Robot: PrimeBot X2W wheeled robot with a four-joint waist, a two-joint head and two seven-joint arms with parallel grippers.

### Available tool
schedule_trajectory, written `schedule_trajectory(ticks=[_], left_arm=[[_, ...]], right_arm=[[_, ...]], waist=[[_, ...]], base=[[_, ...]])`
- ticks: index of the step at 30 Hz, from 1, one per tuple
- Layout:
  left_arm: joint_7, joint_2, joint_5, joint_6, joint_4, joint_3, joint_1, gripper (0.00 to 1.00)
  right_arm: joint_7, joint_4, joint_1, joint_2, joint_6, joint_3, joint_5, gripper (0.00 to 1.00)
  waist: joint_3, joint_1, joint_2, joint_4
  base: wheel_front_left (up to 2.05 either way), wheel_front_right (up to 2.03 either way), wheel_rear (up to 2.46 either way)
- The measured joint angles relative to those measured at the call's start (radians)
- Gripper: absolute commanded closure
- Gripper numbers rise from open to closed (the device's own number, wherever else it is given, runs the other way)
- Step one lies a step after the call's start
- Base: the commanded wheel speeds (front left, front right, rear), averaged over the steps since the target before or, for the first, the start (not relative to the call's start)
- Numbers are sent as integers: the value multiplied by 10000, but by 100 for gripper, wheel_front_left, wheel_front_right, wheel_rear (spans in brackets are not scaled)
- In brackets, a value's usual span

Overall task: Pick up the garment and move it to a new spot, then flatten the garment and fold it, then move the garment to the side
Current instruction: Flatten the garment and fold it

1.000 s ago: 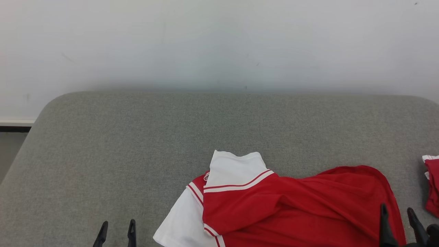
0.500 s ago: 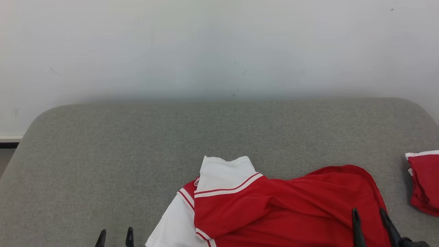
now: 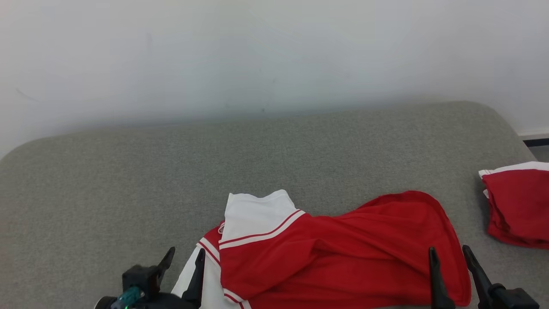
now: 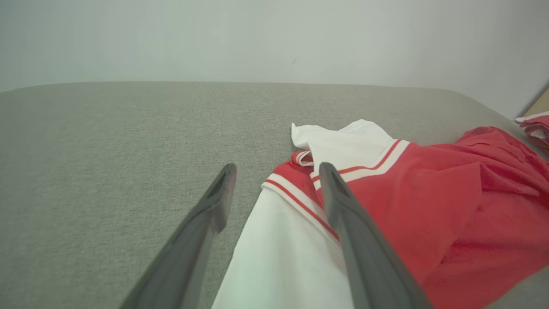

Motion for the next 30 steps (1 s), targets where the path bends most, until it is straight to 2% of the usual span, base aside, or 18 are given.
schedule_trajectory(ticks=[8,18,30], left_arm=[[1480,-111,-587,77,1778,-541,-1538,0],[1438,-107,-715,161,2759,-550,-2218,0],[1064,-109,-761,159,3012,-679,-2337,0]], right_arm=[[10,-54,-131,0,0,134,102,0],[-104,-4,-297,-2,0,109,205,0],[-194,130,-361,0,0,155,280,0]], waist=[[366,0,0,-840],[969,1,1,-1504],[901,0,0,-1332]], base=[[0,0,0],[0,0,0],[0,0,0]])
